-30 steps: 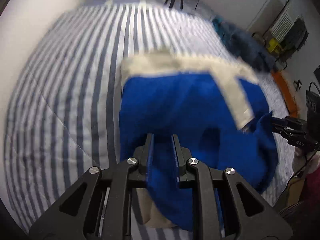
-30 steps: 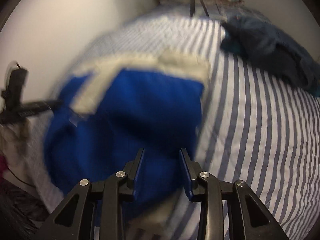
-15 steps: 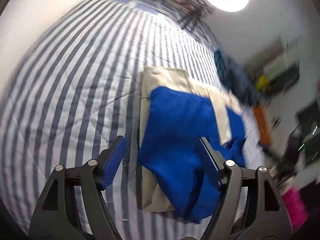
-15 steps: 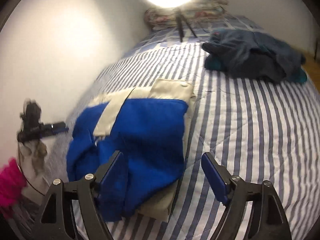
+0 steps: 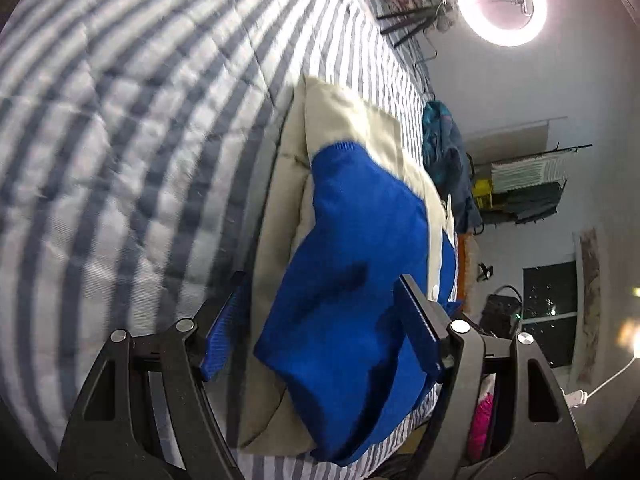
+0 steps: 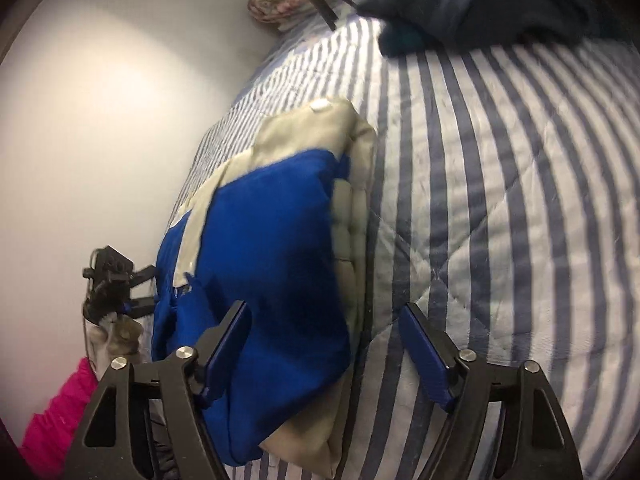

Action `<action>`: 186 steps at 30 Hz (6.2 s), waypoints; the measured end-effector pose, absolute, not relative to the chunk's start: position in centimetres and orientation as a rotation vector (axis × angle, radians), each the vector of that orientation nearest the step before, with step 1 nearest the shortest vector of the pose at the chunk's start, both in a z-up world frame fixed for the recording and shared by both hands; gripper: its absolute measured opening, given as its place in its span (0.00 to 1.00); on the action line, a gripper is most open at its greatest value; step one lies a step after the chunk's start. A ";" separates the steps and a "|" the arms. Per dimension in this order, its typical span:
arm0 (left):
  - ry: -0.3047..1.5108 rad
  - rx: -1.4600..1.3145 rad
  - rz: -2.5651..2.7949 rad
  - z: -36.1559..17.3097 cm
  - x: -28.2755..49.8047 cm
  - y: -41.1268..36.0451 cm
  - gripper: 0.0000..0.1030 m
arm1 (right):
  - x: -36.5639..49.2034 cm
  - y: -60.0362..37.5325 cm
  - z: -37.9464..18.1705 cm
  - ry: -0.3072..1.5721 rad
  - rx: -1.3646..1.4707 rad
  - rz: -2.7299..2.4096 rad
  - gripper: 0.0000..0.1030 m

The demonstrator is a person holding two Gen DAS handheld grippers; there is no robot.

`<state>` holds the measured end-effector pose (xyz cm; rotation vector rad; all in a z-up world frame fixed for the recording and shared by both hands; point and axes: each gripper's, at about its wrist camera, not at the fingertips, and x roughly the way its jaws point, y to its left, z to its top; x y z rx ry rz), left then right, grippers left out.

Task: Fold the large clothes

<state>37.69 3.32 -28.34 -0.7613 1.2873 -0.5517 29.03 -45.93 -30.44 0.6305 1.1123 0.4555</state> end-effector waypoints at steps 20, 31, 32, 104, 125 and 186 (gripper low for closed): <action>1.168 -0.378 -0.515 -23.9 37.1 -3.9 0.28 | 29.2 -40.6 -26.6 1.074 0.401 0.432 0.26; 1.070 -0.234 -0.562 -19.7 34.9 -6.6 0.23 | 26.8 -38.7 -20.7 1.011 0.195 0.366 0.20; 1.064 -0.229 -0.572 -19.4 34.7 -7.0 0.22 | 26.5 -38.7 -20.4 1.006 0.197 0.361 0.20; 0.898 -0.077 -0.621 -19.6 63.0 -39.8 0.44 | 46.6 -71.1 -19.1 0.772 0.298 -0.178 0.41; 0.671 -0.054 -0.712 1.1 42.1 -31.0 0.44 | 29.1 -58.8 1.1 0.610 0.171 -0.123 0.41; 0.466 0.127 -0.547 0.8 14.8 -20.2 1.00 | 7.5 -45.7 -3.2 0.439 0.110 -0.227 1.00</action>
